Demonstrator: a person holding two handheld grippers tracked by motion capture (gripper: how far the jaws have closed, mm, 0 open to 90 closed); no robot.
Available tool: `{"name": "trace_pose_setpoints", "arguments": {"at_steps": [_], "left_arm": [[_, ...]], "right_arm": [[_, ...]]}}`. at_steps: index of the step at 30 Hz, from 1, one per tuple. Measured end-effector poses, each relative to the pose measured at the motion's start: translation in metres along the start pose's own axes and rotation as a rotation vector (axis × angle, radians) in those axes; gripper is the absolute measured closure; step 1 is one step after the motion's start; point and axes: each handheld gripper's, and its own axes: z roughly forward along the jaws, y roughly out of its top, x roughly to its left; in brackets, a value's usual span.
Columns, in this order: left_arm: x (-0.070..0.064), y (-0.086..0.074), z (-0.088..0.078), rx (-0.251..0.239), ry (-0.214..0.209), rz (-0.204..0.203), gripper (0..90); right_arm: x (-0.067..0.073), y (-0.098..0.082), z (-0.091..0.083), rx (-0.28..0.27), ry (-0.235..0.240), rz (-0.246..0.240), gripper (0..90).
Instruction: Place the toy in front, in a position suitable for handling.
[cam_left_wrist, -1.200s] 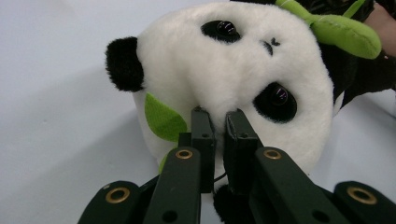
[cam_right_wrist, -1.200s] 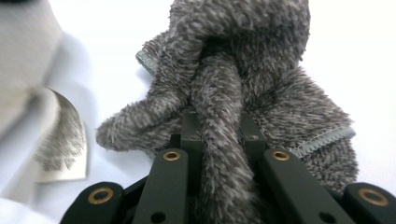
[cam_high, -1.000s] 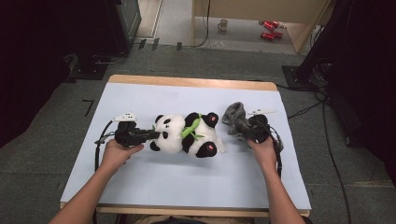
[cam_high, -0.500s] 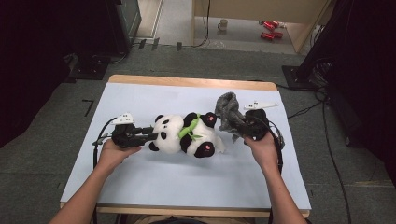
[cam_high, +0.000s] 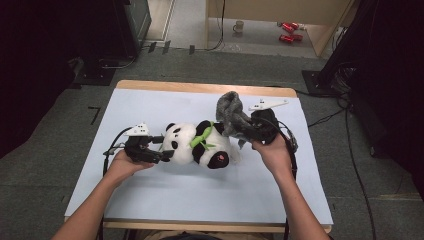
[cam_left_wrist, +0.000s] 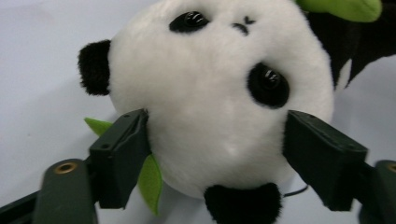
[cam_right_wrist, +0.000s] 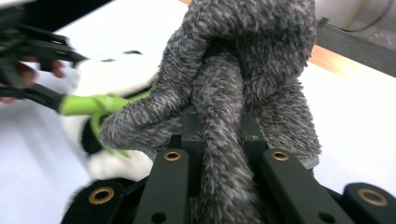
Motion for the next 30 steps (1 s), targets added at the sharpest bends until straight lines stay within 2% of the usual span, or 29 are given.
{"name": "trace_pose_setpoints", "arguments": {"at_steps": [2,4,7,9,13,19,22,26,30], "left_arm": [[0.003,-0.001,0.003,0.000,-0.012,-0.026,16.5],[0.006,-0.003,0.007,0.003,-0.029,-0.057,15.4],[0.008,-0.004,0.009,-0.001,-0.039,-0.066,14.6],[0.006,-0.004,0.009,-0.002,-0.040,-0.044,20.0],[0.000,-0.004,0.007,-0.006,-0.013,-0.025,37.7],[-0.002,-0.003,0.005,-0.015,0.007,-0.047,59.2],[-0.004,0.000,0.005,-0.012,0.019,-0.048,65.8],[-0.006,0.003,0.003,-0.011,0.021,-0.047,68.5],[-0.006,0.005,0.003,-0.022,0.021,-0.053,69.7]], "right_arm": [[0.009,0.008,0.002,-0.004,0.026,-0.017,78.7],[0.012,0.010,0.003,-0.002,0.032,-0.023,78.7],[0.022,0.018,0.010,0.005,0.056,-0.044,78.7],[0.027,0.021,0.014,0.009,0.069,-0.056,78.7],[0.039,0.029,0.028,0.020,0.095,-0.081,78.7],[0.057,0.038,0.050,0.042,0.143,-0.101,78.7],[0.070,0.044,0.064,0.052,0.172,-0.117,78.7],[0.080,0.050,0.072,0.061,0.188,-0.137,78.7],[0.097,0.056,0.084,0.075,0.211,-0.165,78.7]]}}
